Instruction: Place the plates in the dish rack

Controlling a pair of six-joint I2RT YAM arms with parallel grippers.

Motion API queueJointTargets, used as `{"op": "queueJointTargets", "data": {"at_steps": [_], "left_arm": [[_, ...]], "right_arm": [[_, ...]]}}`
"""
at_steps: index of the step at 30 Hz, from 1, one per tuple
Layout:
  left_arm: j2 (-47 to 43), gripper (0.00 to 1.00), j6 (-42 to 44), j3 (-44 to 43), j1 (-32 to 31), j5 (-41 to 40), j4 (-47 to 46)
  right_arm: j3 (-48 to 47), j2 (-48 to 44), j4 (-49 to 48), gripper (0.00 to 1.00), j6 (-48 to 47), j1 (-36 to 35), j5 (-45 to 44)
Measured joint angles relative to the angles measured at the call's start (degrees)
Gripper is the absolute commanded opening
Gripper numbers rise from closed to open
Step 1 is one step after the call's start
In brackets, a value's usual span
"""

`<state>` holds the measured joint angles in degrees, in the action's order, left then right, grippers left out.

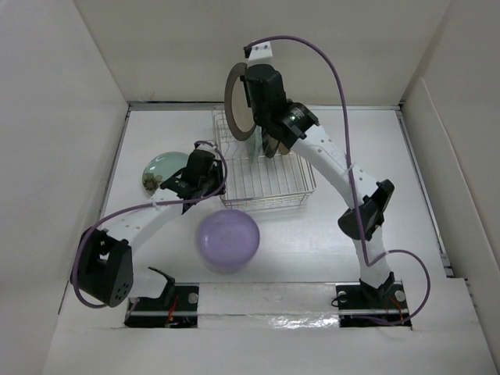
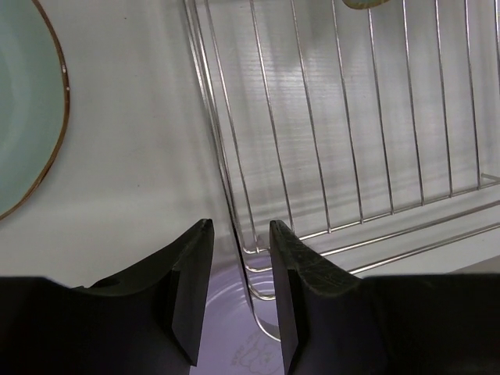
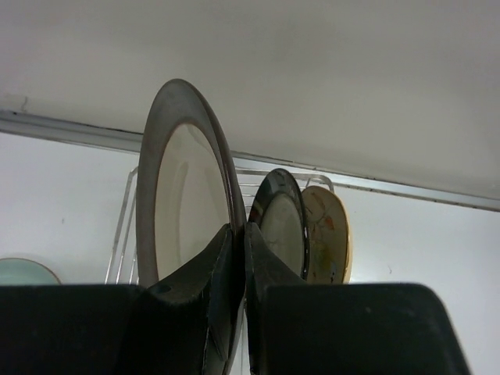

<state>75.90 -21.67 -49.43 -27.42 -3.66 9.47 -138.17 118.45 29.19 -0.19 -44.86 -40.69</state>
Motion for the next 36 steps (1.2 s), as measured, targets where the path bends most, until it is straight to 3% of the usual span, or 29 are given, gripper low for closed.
{"op": "queueJointTargets", "data": {"at_steps": [14,28,31,36], "left_arm": [[2.73,0.33,-1.79,-0.11,-2.1,4.13,-0.9],[2.95,0.39,-2.1,-1.73,-1.92,10.29,-1.55],[-0.85,0.39,-1.97,-1.77,-0.11,9.84,-1.01],[-14.71,0.39,-2.05,-1.79,3.69,5.57,-3.23]], "right_arm": [[0.22,4.35,-6.58,0.0,-10.14,-1.11,-8.33],[4.04,6.75,-14.25,0.0,-16.5,-0.92,-10.1],[6.1,6.88,-15.63,0.0,-17.05,-0.87,-9.66],[6.88,9.44,-17.38,0.0,-17.88,-0.92,-9.68]]}}
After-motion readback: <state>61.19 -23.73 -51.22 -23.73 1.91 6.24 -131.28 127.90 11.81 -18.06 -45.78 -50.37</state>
